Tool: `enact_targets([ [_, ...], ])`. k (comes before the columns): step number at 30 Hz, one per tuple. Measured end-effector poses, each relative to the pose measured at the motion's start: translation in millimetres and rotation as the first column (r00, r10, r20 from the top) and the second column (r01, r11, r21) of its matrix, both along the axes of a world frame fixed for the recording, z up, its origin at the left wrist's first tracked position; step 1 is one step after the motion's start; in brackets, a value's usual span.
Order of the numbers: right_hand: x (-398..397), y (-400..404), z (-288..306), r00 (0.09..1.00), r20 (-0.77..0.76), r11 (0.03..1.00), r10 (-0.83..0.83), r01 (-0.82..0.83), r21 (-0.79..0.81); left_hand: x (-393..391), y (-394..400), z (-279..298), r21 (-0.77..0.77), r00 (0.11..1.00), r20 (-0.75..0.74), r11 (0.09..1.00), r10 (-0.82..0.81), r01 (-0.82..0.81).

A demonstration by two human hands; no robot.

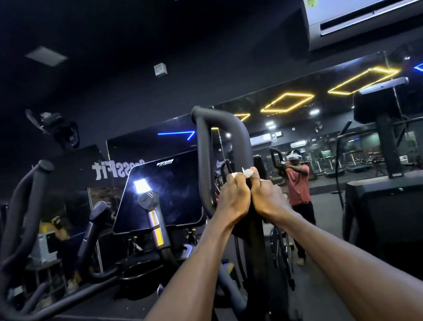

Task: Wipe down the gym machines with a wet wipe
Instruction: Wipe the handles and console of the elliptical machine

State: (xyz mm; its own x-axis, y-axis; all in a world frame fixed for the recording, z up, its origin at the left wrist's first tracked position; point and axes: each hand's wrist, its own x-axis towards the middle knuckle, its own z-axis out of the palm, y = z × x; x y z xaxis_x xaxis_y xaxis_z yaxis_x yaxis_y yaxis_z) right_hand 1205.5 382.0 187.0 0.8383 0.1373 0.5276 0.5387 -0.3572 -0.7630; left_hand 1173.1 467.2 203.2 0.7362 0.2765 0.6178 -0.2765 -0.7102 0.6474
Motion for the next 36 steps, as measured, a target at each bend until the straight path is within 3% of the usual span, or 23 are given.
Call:
enact_targets([
  [3,-3.7,-7.6,-4.5,0.999,0.024,0.999,-0.032,0.032,-0.001,-5.2,3.4,-9.2,0.188,0.994,0.009,0.977,0.104,-0.104],
  [6,-8.3,-15.0,-6.0,0.995,0.059,0.994,-0.078,0.073,0.079,-13.1,7.5,-27.3,0.395,0.974,0.035,0.892,0.223,-0.219],
  [10,-15.0,-20.4,0.6,0.994,0.081,0.976,-0.07,0.052,0.214,-34.7,3.9,-43.7,0.551,0.868,0.295,0.671,0.399,-0.496],
  [11,-17.1,-21.7,2.9,0.993,0.101,0.967,-0.064,0.036,0.253,-36.0,4.7,-45.6,0.521,0.86,0.324,0.684,0.394,-0.51],
  [12,-20.0,-23.7,5.5,0.992,0.121,0.961,-0.039,0.004,0.276,-38.5,4.5,-44.4,0.444,0.876,0.329,0.761,0.352,-0.473],
  [14,-27.5,-27.6,11.5,0.983,0.164,0.951,0.082,-0.126,0.283,-41.5,4.3,-34.8,0.133,0.921,0.316,0.951,0.227,-0.28],
  [16,-35.8,-29.9,19.8,0.959,0.18,0.946,0.22,-0.255,0.202,-45.6,5.9,-16.8,-0.167,0.927,0.34,0.98,0.162,-0.11],
  [18,-40.8,-29.9,28.3,0.935,0.161,0.932,0.315,-0.337,0.132,-48.7,8.8,-2.4,-0.342,0.935,0.339,0.94,0.11,0.014],
  [23,-34.8,-26.5,46.7,0.936,0.144,0.931,0.32,-0.339,0.133,-48.5,21.1,13.3,-0.463,0.942,0.335,0.869,-0.011,0.175],
  [27,-37.2,-21.0,55.5,0.911,0.096,0.906,0.402,-0.411,0.102,-44.8,32.1,24.7,-0.577,0.889,0.421,0.702,-0.181,0.417],
  [31,-41.0,-16.6,71.1,0.902,0.154,0.892,0.403,-0.425,0.152,-43.1,42.7,41.7,-0.649,0.891,0.397,0.619,-0.221,0.442],
  [32,-39.9,-14.3,76.9,0.912,0.187,0.916,0.365,-0.388,0.101,-42.2,47.2,46.8,-0.641,0.894,0.358,0.625,-0.269,0.445],
  [34,-38.6,-10.8,87.9,0.918,0.267,0.95,0.295,-0.311,0.019,-39.8,54.3,56.3,-0.551,0.913,0.241,0.729,-0.328,0.407],
  [36,-36.2,-6.6,97.6,0.908,0.347,0.969,0.236,-0.247,-0.011,-35.2,60.3,66.1,-0.449,0.947,0.2,0.835,-0.252,0.317],
])
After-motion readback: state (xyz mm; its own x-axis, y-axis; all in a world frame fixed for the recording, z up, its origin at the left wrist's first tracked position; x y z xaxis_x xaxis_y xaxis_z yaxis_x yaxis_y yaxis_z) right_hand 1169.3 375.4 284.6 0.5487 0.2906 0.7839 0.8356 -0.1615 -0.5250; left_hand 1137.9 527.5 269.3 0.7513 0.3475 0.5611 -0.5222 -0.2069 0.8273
